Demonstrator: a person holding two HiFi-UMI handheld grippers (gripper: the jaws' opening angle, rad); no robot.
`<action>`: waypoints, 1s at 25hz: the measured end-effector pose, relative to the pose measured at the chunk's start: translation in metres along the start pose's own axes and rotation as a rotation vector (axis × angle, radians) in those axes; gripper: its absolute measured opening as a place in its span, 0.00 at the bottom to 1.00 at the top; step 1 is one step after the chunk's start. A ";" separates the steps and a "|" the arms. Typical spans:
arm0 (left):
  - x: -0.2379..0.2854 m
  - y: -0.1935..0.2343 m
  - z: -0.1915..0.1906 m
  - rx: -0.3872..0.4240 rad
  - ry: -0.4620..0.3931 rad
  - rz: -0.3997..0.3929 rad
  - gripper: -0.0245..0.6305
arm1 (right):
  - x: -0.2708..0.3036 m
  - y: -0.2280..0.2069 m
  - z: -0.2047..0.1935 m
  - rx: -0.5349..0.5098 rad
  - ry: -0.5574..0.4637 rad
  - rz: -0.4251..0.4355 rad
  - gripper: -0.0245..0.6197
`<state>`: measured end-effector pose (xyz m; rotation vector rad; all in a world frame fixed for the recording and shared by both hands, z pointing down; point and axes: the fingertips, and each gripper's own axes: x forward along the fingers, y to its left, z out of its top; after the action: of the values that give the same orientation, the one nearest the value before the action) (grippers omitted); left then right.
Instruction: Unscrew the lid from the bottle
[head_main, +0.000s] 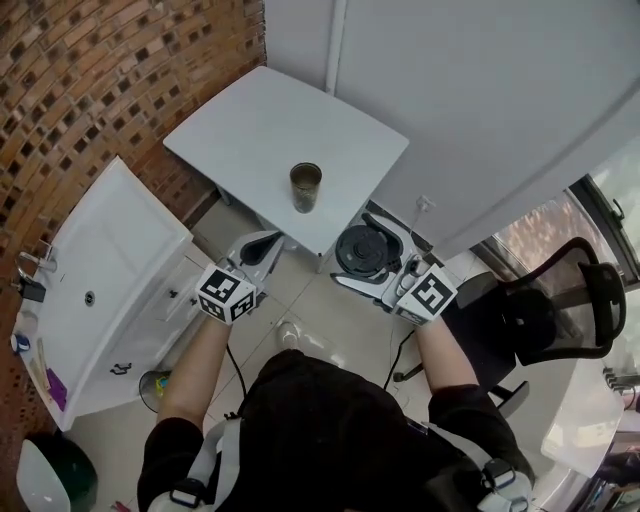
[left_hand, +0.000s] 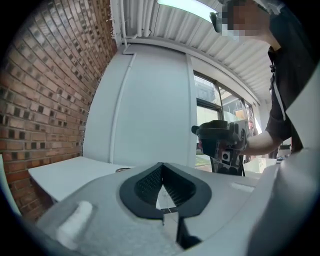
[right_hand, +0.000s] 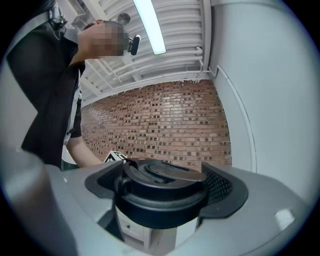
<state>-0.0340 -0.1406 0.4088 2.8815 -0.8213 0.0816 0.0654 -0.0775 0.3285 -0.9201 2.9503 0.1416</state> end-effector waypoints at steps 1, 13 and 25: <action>0.000 -0.012 0.003 0.000 -0.015 0.002 0.04 | -0.009 0.007 0.004 0.009 -0.006 0.002 0.79; -0.071 -0.131 0.010 -0.011 -0.100 0.062 0.04 | -0.091 0.082 0.011 0.081 -0.040 0.062 0.79; -0.078 -0.134 0.033 -0.003 -0.154 -0.008 0.04 | -0.078 0.106 0.031 0.049 -0.061 0.027 0.79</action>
<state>-0.0289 0.0072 0.3521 2.9167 -0.8340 -0.1446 0.0699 0.0571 0.3109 -0.8547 2.8969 0.0956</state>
